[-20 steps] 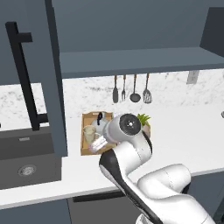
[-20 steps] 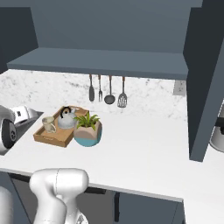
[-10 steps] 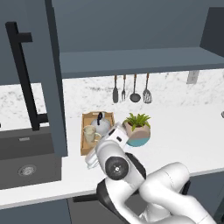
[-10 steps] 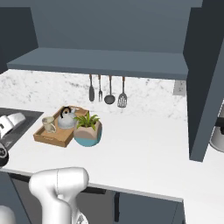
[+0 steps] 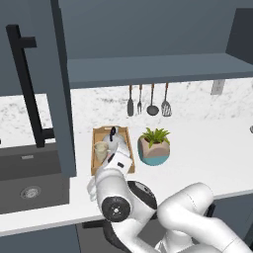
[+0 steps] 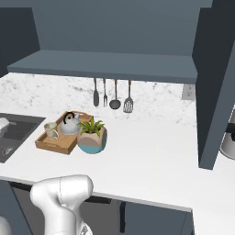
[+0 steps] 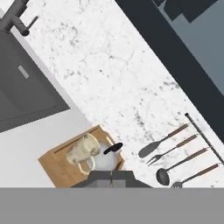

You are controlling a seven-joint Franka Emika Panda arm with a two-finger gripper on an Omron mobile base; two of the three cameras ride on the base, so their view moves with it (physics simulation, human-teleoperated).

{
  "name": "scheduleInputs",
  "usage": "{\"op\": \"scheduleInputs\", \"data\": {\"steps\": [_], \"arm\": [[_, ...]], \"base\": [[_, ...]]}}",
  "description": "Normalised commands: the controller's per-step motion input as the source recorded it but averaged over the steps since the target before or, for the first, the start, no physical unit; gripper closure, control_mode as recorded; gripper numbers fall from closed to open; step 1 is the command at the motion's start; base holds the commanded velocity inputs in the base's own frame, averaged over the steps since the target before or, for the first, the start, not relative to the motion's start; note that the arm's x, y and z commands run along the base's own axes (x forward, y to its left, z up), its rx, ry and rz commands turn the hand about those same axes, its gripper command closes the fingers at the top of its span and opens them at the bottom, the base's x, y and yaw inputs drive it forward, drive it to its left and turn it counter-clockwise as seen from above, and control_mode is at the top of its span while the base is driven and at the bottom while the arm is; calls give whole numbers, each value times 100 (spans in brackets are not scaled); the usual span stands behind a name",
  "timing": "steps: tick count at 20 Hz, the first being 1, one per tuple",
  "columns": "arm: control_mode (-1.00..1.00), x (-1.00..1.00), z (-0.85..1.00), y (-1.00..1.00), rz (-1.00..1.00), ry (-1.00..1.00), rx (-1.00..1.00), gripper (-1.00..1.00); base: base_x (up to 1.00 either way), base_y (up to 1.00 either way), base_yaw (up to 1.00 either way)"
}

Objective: Pick the kettle from the counter and place it on the tray. Then pick the mug from the cabinet and place it on the tray. Then close the cabinet doors.

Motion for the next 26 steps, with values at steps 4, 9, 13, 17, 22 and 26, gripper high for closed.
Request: {"op": "scheduleInputs", "data": {"steps": [4,9,13,17,22,26], "arm": [[-100,-20,14,41,-2,-18,-12,100],[-100,-22,40,41,-4,-9,-12,100],[-100,-4,42,46,-3,0,-18,100],[-100,0,22,51,-1,0,-24,100],[-100,0,-24,59,0,-1,-34,100],[-100,0,-54,32,0,-4,-33,100]], "base": [[0,0,0],[0,0,0],[0,0,0],[0,0,0],[0,0,0],[0,0,0]]}}
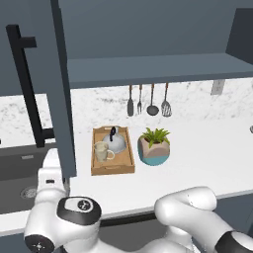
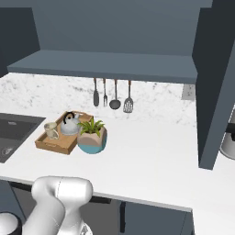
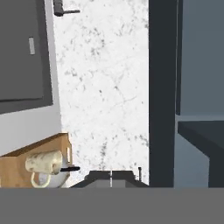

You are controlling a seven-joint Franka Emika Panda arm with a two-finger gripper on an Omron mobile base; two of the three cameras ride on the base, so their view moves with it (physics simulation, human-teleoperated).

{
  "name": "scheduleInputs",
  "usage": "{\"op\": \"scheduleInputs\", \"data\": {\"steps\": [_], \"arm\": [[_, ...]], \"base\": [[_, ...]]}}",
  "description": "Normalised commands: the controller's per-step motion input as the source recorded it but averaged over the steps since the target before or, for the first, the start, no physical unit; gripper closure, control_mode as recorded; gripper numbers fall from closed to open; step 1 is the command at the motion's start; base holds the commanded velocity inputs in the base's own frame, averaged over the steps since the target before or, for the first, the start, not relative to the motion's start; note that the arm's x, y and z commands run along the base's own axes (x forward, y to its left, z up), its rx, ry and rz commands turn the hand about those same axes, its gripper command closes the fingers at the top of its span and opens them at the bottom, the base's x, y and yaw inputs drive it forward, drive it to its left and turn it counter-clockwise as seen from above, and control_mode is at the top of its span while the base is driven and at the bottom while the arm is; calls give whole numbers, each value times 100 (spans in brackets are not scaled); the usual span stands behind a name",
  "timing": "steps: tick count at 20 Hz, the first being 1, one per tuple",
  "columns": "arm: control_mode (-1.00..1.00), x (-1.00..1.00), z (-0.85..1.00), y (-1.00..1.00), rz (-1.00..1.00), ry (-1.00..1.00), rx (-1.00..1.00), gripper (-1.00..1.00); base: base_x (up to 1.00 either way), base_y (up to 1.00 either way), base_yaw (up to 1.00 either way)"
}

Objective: Pick the kettle from the counter and place it on the tray. Then pick the mug from the cabinet and place it on the tray. Then close the cabinet doors.

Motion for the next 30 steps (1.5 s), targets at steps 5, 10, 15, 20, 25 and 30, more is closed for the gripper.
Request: {"op": "scheduleInputs", "data": {"steps": [5,10,15,20,25,30], "arm": [[-100,0,-11,20,0,-24,-25,100],[-100,0,24,21,0,-37,-17,100],[-100,0,56,26,0,-36,-5,100],[-100,0,52,19,-1,-34,0,100],[-100,0,6,7,-5,-29,0,100],[-100,0,10,3,-3,-36,3,100]], "base": [[0,0,0],[0,0,0],[0,0,0],[0,0,0],[0,0,0],[0,0,0]]}}
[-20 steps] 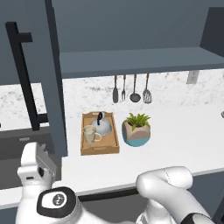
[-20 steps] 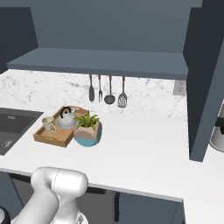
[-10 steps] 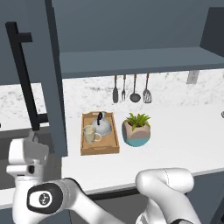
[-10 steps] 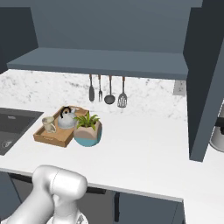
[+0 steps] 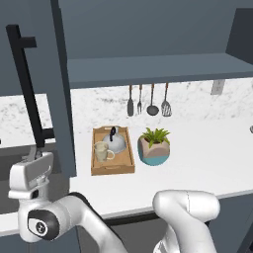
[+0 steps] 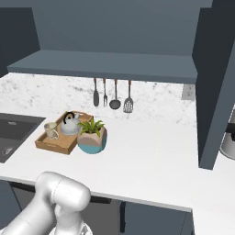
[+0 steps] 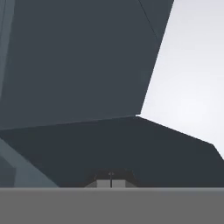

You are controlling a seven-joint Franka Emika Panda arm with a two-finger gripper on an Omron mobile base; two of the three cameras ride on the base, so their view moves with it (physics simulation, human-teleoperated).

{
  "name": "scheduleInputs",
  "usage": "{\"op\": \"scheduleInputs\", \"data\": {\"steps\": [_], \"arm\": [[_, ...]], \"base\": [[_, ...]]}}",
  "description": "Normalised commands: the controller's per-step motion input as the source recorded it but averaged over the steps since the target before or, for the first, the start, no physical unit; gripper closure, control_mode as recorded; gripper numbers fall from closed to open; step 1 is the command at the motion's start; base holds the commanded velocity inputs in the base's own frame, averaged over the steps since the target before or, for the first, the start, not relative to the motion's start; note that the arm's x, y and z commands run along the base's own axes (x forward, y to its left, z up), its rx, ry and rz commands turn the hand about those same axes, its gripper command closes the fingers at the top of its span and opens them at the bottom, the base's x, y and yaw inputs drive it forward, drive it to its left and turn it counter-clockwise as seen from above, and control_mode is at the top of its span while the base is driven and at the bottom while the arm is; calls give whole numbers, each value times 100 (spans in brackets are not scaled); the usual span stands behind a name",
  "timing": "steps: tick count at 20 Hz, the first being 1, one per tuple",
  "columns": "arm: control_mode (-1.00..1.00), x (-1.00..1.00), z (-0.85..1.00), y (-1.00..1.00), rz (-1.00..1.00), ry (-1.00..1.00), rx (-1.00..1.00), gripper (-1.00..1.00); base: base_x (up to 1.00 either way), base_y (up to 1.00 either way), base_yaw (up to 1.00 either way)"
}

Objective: Pick the kettle from the counter and place it on the tray. Then pick the mug from the cabinet and place it on the tray. Then close the cabinet doors.

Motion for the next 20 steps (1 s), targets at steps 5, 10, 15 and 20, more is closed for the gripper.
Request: {"op": "scheduleInputs", "data": {"steps": [5,10,15,20], "arm": [[-100,0,49,7,-1,-11,5,100],[-100,0,1,0,0,0,0,100],[-100,0,2,-19,0,0,7,100],[-100,0,4,-33,0,0,9,100]], "base": [[0,0,0],[0,0,0],[0,0,0],[0,0,0]]}}
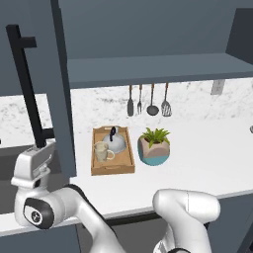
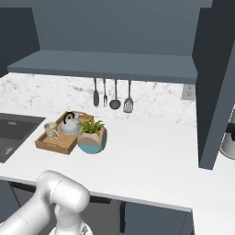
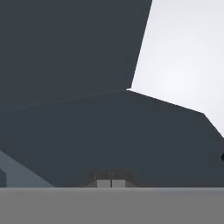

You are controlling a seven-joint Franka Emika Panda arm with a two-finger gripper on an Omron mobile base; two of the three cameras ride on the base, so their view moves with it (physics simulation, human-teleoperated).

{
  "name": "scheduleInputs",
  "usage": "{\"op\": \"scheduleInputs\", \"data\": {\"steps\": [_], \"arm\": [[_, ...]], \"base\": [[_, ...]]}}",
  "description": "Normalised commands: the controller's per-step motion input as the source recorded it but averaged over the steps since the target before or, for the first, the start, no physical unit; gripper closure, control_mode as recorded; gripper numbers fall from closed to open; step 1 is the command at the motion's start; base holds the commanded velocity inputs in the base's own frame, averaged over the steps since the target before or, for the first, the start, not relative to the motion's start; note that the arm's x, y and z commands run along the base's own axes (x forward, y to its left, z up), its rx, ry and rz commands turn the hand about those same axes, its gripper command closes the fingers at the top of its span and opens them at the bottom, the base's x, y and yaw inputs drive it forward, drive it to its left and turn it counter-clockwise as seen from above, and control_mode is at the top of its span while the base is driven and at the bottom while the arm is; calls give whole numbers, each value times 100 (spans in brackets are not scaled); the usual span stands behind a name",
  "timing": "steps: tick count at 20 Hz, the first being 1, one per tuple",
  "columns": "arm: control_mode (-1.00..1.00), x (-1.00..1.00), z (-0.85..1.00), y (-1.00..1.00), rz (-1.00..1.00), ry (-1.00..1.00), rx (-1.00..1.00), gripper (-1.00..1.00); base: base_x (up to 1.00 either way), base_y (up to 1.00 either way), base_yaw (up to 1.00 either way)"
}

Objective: Pick the kettle from the counter and place it on the tray. Then pick the mug from the cabinet and place it on the tray. Then close the cabinet doors.

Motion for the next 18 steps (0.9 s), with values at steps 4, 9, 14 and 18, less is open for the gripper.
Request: {"op": "scheduleInputs", "data": {"steps": [4,9,14,18], "arm": [[-100,0,20,-51,0,-2,12,100],[-100,0,33,-40,0,0,9,100],[-100,0,38,-43,0,0,6,100],[-100,0,30,-52,2,0,2,100]], "base": [[0,0,0],[0,0,0],[0,0,0],[0,0,0]]}}
